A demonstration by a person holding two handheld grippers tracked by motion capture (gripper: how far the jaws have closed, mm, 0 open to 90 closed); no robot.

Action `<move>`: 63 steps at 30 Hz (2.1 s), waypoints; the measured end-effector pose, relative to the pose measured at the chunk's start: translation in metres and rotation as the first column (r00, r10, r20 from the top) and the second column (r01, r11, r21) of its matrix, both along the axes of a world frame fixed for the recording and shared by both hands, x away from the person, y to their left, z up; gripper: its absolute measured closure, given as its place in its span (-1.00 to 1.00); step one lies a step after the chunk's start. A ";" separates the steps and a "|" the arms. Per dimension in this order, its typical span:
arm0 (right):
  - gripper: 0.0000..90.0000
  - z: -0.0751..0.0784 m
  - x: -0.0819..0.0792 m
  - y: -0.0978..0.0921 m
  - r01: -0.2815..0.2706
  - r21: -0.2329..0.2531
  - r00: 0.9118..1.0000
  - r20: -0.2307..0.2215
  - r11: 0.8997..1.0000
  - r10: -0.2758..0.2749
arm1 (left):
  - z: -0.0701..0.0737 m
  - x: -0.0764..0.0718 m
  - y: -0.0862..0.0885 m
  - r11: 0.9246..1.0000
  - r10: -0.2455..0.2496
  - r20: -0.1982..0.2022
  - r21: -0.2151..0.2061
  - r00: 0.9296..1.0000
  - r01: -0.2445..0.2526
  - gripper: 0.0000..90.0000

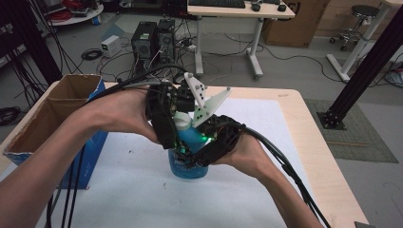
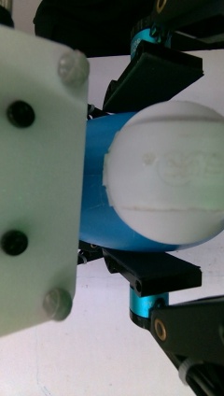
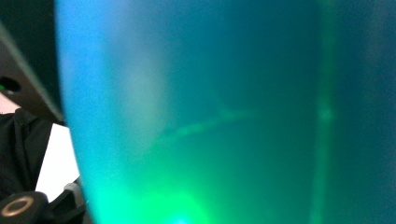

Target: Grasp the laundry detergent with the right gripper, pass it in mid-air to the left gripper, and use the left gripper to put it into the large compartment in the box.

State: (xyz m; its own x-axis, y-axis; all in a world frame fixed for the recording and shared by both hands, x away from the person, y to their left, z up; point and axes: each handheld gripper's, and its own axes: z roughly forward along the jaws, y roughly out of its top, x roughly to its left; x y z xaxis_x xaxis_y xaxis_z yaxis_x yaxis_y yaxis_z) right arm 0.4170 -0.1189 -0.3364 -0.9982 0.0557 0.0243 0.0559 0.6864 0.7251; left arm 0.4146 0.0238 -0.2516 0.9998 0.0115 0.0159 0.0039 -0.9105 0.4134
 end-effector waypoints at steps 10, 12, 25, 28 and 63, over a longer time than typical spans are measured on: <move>-0.01 -0.001 0.000 0.001 -0.003 -0.009 1.000 -0.004 1.000 0.003 | 0.000 0.000 0.000 1.000 0.007 -0.008 0.011 1.000 -0.007 -0.31; -0.01 -0.001 0.000 0.001 -0.003 -0.009 1.000 -0.007 1.000 0.003 | 0.000 0.000 0.000 1.000 0.005 -0.007 0.013 1.000 -0.005 -0.31; -0.01 -0.001 0.000 0.000 -0.008 -0.001 1.000 -0.011 1.000 0.008 | 0.001 -0.001 -0.001 1.000 0.003 0.012 0.026 1.000 -0.003 -0.18; -0.01 -0.001 0.000 0.000 -0.010 -0.001 1.000 -0.012 1.000 0.010 | 0.000 -0.001 -0.002 1.000 -0.002 0.013 0.030 1.000 0.001 -0.18; -0.38 0.004 -0.003 -0.021 0.022 -0.006 1.000 -0.004 1.000 -0.022 | 0.004 0.000 0.003 0.996 0.027 0.024 0.085 0.999 -0.029 -0.15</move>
